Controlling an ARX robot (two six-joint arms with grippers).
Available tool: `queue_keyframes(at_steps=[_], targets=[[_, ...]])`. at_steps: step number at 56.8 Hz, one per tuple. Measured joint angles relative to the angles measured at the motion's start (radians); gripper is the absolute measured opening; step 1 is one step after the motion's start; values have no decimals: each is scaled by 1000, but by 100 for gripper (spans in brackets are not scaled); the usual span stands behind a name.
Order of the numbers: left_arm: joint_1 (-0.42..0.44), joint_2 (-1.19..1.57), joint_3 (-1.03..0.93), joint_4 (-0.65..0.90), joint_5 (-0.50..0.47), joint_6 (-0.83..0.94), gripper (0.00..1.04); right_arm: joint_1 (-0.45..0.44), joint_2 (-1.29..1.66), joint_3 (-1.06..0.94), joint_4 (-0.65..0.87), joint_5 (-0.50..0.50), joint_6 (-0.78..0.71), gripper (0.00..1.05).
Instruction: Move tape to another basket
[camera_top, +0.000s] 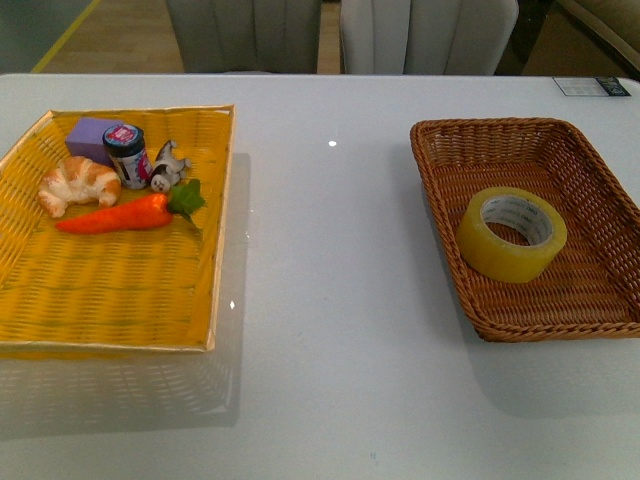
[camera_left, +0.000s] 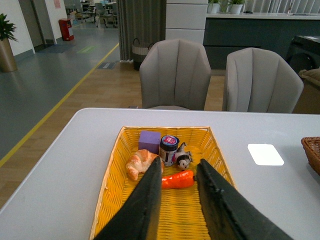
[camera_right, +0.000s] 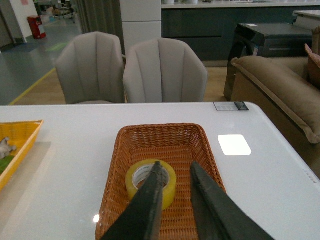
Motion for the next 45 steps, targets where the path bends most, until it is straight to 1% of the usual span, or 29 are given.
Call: queue_keyframes(at_steps=[1, 9, 10, 13, 14, 18, 20, 22, 25, 45], targets=[[0, 0, 0, 0, 0, 0, 32, 0, 0, 0, 0, 0, 0, 29], [0, 0, 0, 0, 0, 0, 59, 0, 0, 0, 0, 0, 0, 56], [0, 0, 0, 0, 0, 0, 61, 0, 0, 0, 0, 0, 0, 58], [0, 0, 0, 0, 0, 0, 71, 0, 0, 0, 0, 0, 0, 68], [0, 0, 0, 0, 0, 0, 73, 0, 0, 0, 0, 0, 0, 70], [0, 0, 0, 0, 0, 0, 87, 0, 0, 0, 0, 0, 0, 84], [0, 0, 0, 0, 0, 0, 97, 0, 0, 0, 0, 0, 0, 94], [0, 0, 0, 0, 0, 2, 97, 0, 0, 0, 0, 0, 0, 97], [0, 0, 0, 0, 0, 2, 95, 0, 0, 0, 0, 0, 0, 95], [0, 0, 0, 0, 0, 2, 96, 0, 0, 0, 0, 0, 0, 96]])
